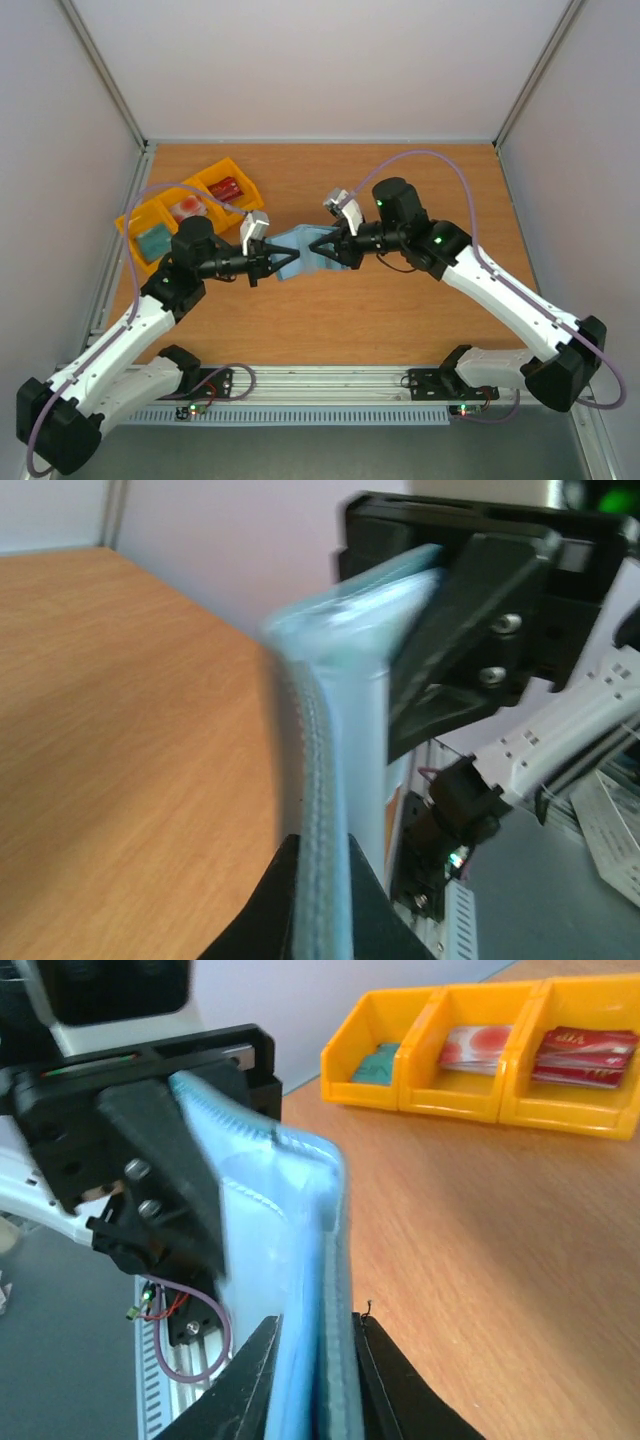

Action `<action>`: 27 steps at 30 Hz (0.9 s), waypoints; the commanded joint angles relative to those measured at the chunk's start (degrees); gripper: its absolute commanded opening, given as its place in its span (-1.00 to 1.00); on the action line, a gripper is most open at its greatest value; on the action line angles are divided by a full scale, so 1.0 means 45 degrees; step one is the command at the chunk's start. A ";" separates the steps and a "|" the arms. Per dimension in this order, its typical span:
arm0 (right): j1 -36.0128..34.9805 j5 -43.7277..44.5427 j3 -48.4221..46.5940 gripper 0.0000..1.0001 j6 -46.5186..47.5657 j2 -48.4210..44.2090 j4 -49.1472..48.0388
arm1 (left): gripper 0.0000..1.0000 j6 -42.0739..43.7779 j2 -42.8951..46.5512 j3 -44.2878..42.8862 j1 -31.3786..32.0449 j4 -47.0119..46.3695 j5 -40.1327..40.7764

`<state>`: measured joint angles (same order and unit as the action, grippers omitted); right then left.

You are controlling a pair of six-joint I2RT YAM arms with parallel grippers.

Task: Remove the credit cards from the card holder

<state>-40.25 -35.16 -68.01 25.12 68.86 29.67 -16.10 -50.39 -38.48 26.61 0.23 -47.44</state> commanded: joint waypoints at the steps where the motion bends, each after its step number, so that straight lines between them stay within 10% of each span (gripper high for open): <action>1: -0.0507 0.0127 -0.0139 -0.60 -0.0447 0.0776 -0.1198 | -1.00 -0.0207 0.0038 -0.0180 0.0861 -0.1932 -0.0547; 8: -0.0510 0.0501 0.0151 -0.96 -0.0488 0.0473 -0.1164 | -0.99 -0.0184 0.0115 -0.0124 0.0864 -0.1783 -0.0355; 14: -0.0520 0.1202 0.0085 -0.97 -0.1140 0.0363 -0.1356 | 0.46 0.0022 0.0062 -0.0111 0.0853 -0.1637 -0.0447; 24: -0.0624 -0.0520 -0.0348 -0.98 -0.1289 0.0067 -0.1707 | 0.18 0.0406 -0.0622 0.0029 0.1732 -0.1521 0.1000; 27: -0.0607 -0.1335 -0.0561 -0.98 -0.1215 0.0027 -0.1608 | -0.25 0.0691 -0.0696 -0.0029 0.1882 -0.1737 0.1337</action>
<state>-42.02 -33.26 -67.94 20.08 70.52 25.98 -15.73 -52.25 -38.44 33.30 -4.14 -44.07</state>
